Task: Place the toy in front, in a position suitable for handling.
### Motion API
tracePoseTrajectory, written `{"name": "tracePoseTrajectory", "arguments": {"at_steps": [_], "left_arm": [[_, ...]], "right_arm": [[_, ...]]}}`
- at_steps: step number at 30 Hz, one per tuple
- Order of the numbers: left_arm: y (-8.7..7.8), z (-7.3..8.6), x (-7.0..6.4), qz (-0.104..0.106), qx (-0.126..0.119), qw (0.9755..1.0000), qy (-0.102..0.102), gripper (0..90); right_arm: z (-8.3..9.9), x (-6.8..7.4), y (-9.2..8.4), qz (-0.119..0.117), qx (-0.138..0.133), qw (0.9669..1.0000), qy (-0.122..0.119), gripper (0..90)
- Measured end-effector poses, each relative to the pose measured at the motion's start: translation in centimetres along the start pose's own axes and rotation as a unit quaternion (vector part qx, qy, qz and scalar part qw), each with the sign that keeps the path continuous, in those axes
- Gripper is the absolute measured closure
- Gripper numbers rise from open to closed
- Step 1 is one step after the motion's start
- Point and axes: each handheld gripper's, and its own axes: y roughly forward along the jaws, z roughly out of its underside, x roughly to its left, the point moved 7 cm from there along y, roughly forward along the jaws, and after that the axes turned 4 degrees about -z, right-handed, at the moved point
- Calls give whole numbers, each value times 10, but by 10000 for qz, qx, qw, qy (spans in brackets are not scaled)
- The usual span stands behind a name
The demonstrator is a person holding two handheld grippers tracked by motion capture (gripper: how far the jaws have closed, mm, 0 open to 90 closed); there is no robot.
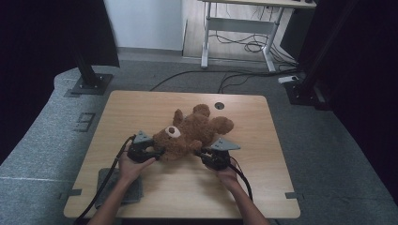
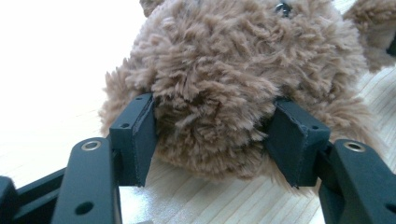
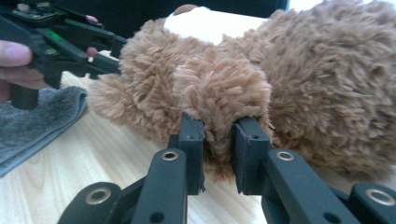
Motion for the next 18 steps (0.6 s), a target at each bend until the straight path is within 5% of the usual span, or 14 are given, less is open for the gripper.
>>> {"name": "tracePoseTrajectory", "arguments": {"at_steps": [7,13,15,16,18], "left_arm": [[-5,0,4,-21,20,10000,-9,370],[-18,-10,1,125,-333,9993,-141,353],[-20,-14,-5,238,-379,9990,-67,337],[-20,-15,-9,292,-353,9989,-30,328],[-13,-14,-16,338,-190,9992,45,306]], "right_arm": [[7,27,1,-306,-26,9995,-37,779],[5,31,-3,-401,-59,9991,-87,758],[3,28,-5,-367,-89,9992,-145,669],[-2,24,-11,-238,-153,9995,-135,491],[-9,16,-22,-1,-282,9995,-117,382]]}}
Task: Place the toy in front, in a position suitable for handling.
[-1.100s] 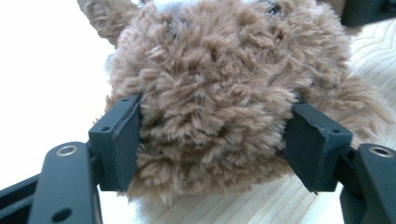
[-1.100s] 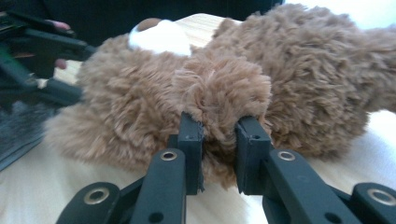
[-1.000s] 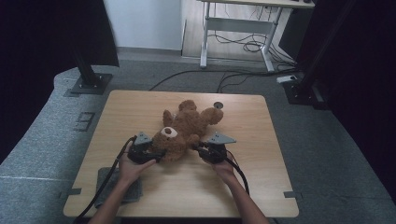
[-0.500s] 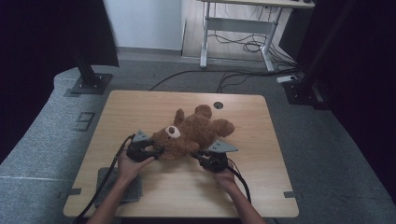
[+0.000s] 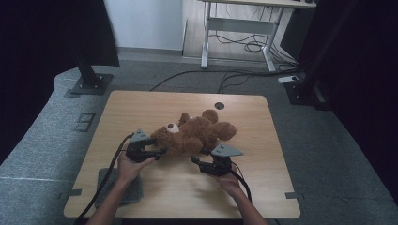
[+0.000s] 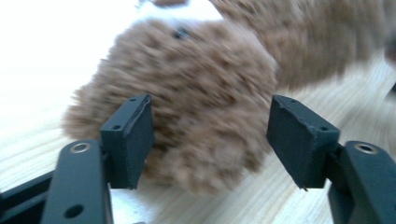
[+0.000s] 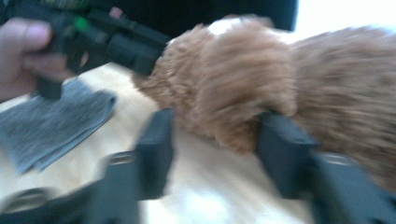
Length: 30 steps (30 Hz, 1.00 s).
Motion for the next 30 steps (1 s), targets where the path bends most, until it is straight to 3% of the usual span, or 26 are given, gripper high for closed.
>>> {"name": "tracePoseTrajectory", "arguments": {"at_steps": [1,2,3,4,5,6,7,8,9,10,11,14,15,16,20,23,25,26,28,30], "left_arm": [[0,0,0,0,0,10000,0,294],[6,4,0,-128,156,9998,69,286],[6,4,0,-128,156,9998,69,283],[11,6,0,-179,201,9996,49,278],[12,6,-1,-209,195,9996,56,278],[12,6,-1,-256,184,9995,65,279],[12,6,-1,-256,184,9995,65,288],[13,7,1,-373,194,9991,104,307],[13,7,1,-373,194,9991,104,321],[14,7,1,-399,198,9989,108,324],[14,7,2,-402,208,9989,100,324],[15,7,3,-400,246,9989,83,345],[15,7,3,-400,246,9989,83,346],[15,8,4,-401,259,9988,85,347],[15,8,4,-379,261,9989,80,352],[15,8,5,-352,264,9990,57,375],[14,8,6,-344,276,9990,66,383],[14,9,6,-350,290,9989,65,409],[15,9,6,-327,284,9990,52,440],[15,10,6,-315,294,9991,41,457]], "right_arm": [[-4,-6,-6,109,-15,9999,52,364],[-7,-14,-11,277,26,9996,79,346],[-7,-14,-11,277,26,9996,79,346],[-14,-32,-20,602,24,9981,120,336],[-17,-42,-23,727,-17,9972,179,334],[-21,-52,-26,817,-49,9964,226,331],[-21,-52,-26,817,-49,9964,226,331],[-26,-69,-31,968,-97,9948,318,326],[-26,-69,-31,968,-97,9948,318,326],[-31,-85,-33,1138,-87,9926,404,320],[-31,-85,-33,1138,-87,9926,404,320],[-34,-111,-30,1329,13,9896,546,289],[-34,-111,-30,1329,13,9896,546,289],[-33,-124,-28,1448,52,9873,649,279],[-26,-138,-22,1378,173,9862,896,268],[-13,-146,-13,1174,348,9861,1123,277],[-11,-146,-11,1117,370,9863,1154,318],[-9,-144,-8,1044,359,9872,1153,409],[-8,-141,-7,1041,410,9884,1032,505],[-8,-140,-7,1013,435,9886,1025,540]]}}
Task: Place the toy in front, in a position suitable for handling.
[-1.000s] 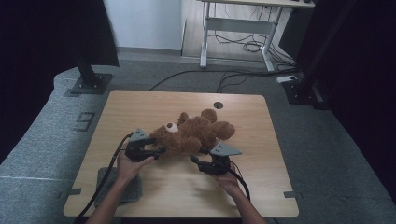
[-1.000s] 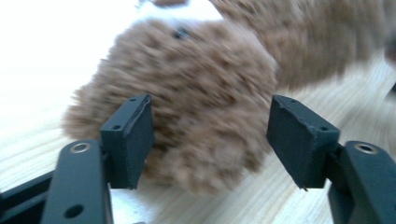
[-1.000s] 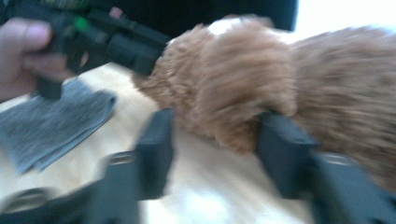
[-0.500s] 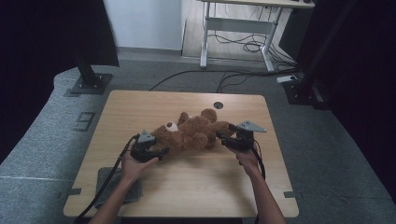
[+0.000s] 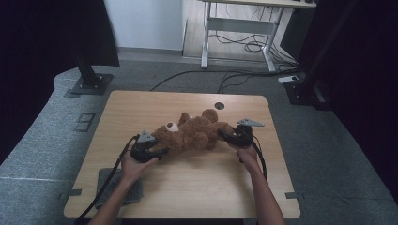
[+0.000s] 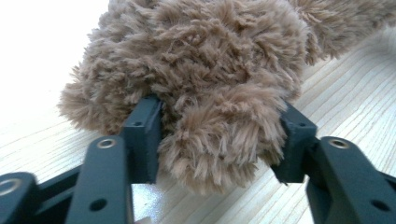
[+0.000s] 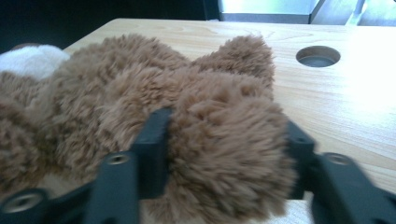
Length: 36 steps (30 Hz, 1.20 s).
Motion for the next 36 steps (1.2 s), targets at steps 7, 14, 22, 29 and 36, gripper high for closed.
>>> {"name": "tracePoseTrajectory", "arguments": {"at_steps": [7,14,22,29,36], "left_arm": [[-1,3,-2,-15,85,9999,82,597],[-6,10,-1,50,65,9999,109,630],[-15,19,-5,211,4,9997,146,639],[-18,22,-16,348,-23,9992,212,646],[-16,23,-19,375,-30,9991,207,646]], "right_arm": [[11,12,-13,-80,-44,9998,-148,625],[25,30,-37,-226,-182,9991,-309,637],[49,55,-65,-417,-242,9974,-535,637],[65,65,-85,-469,-365,9968,-537,638],[74,61,-89,-491,-394,9969,-463,636]]}}
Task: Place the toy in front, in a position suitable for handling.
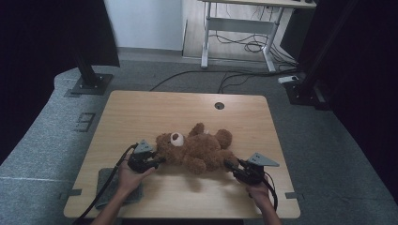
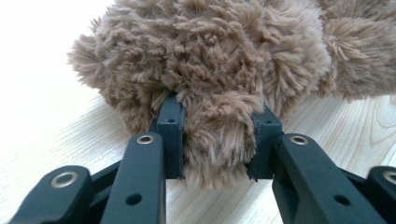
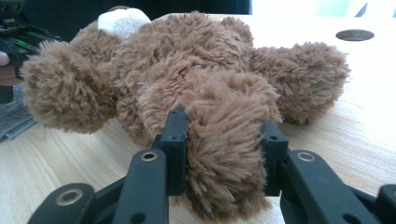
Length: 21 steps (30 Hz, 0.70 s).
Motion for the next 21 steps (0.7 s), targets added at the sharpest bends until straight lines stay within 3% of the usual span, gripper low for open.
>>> {"name": "tracePoseTrajectory", "arguments": {"at_steps": [15,16,20,21], "left_arm": [[-2,4,-5,70,-5,10000,53,636],[-2,3,-3,73,-34,10000,48,630],[-2,2,-1,111,-80,9999,32,615],[-2,2,-1,115,-81,9999,30,615]], "right_arm": [[4,3,-5,7,-45,10000,-20,613],[1,1,-6,127,-66,9998,-108,553],[-10,-4,-11,269,-182,9995,-15,452],[-20,-6,-14,398,-272,9988,-4,369]]}}
